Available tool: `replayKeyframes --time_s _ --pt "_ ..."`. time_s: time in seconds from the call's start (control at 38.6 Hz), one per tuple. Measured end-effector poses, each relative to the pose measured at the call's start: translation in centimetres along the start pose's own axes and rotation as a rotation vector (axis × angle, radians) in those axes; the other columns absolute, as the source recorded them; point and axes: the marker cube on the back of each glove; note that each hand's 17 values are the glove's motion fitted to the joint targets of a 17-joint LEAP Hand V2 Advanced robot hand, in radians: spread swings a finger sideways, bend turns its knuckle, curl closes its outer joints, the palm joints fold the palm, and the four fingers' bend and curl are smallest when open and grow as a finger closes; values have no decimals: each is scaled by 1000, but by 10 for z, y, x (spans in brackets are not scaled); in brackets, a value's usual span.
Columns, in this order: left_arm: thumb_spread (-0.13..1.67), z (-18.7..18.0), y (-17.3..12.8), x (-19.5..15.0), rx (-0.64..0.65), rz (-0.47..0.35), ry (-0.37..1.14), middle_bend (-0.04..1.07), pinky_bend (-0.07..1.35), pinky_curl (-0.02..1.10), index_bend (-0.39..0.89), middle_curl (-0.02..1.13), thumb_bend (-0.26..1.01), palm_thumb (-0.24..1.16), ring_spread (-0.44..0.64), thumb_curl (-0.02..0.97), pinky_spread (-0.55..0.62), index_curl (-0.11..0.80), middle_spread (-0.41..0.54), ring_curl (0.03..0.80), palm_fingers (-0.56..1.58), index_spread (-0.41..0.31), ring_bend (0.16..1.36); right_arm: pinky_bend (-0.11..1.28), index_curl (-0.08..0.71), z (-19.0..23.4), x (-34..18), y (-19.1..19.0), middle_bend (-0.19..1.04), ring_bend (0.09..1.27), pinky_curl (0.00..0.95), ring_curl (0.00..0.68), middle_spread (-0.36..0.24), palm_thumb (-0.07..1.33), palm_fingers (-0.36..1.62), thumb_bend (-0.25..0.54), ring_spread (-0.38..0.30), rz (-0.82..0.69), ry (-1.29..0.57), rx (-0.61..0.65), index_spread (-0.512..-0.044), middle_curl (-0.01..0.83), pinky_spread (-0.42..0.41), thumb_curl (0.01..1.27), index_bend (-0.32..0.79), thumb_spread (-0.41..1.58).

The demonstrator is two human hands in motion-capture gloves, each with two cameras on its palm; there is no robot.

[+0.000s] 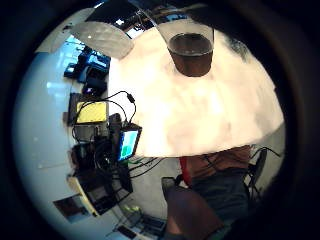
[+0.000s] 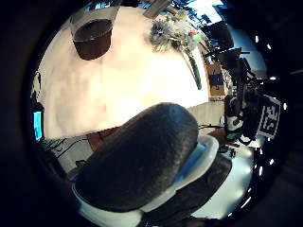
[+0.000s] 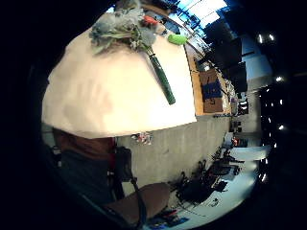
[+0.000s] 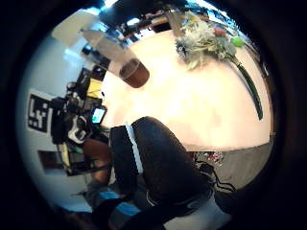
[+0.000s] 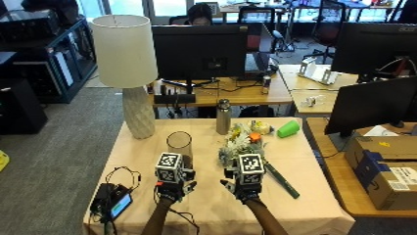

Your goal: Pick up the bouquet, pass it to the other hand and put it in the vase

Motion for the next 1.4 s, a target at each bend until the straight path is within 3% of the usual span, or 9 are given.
replayKeyframes --time_s 0.31,0.73,1.11,1.3,1.4 --pt "950 -6 4 -1 -21 -10 9 192 503 267 149 229 -82 -115 517 55 514 224 299 195 14 20 546 465 222 -11 24 1 226 227 286 169 37 172 57 -20 185 34 3 2 -389 273 293 201 149 1127" --pt "960 -3 -1 -2 -6 -10 22 195 504 289 146 269 -79 -109 521 73 517 254 300 209 2 20 555 470 245 5 117 -28 211 223 311 197 34 166 35 -21 184 168 -30 23 -392 304 294 228 144 1127" --pt "961 -13 9 -2 -28 -18 27 193 504 302 146 290 -80 -110 524 84 518 271 301 218 -5 20 559 504 236 79 226 -64 189 223 332 216 37 220 -37 -15 189 337 -123 -15 -397 313 296 260 122 1078" --pt "960 -14 9 -3 -13 -8 38 192 503 306 145 296 -81 -111 526 87 519 275 301 221 -7 20 560 516 227 116 253 -72 188 218 338 222 44 255 -49 -17 191 395 -150 -85 -399 313 304 275 119 1060" --pt "960 -14 9 -3 -8 2 40 191 503 308 145 299 -81 -111 526 89 519 277 301 223 -8 20 560 513 224 124 253 -71 190 218 338 226 45 278 -52 -15 192 353 -221 -101 -395 314 306 282 119 1050"
